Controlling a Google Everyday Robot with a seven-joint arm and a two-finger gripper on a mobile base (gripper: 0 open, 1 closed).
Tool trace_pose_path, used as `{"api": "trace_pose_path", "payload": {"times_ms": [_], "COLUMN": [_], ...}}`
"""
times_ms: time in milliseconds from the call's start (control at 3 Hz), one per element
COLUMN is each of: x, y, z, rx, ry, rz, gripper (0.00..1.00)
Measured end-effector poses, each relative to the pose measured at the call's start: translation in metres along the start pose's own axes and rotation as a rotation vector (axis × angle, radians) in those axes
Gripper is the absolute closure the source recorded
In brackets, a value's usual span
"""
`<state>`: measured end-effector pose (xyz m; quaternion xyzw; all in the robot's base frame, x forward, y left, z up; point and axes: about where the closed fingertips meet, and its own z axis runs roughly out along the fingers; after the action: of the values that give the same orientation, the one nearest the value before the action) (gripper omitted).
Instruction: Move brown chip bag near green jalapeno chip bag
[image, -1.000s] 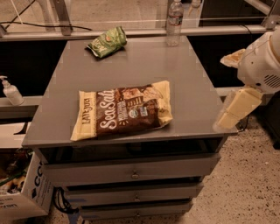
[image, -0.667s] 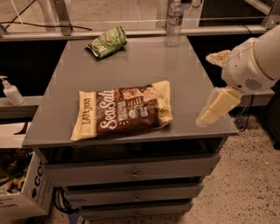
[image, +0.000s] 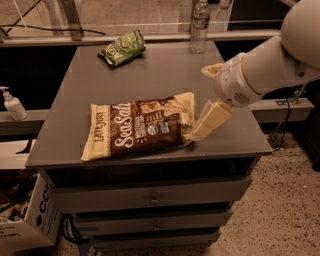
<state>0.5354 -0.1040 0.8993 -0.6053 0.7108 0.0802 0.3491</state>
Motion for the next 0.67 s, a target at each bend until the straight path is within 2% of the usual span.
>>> {"api": "trace_pose_path", "payload": {"times_ms": [667], "x": [-0.009], "y": [0.026], "z": [0.044], "rx": [-0.111], "ry": [-0.019], "rz": [0.087], "gripper": [0.0]}}
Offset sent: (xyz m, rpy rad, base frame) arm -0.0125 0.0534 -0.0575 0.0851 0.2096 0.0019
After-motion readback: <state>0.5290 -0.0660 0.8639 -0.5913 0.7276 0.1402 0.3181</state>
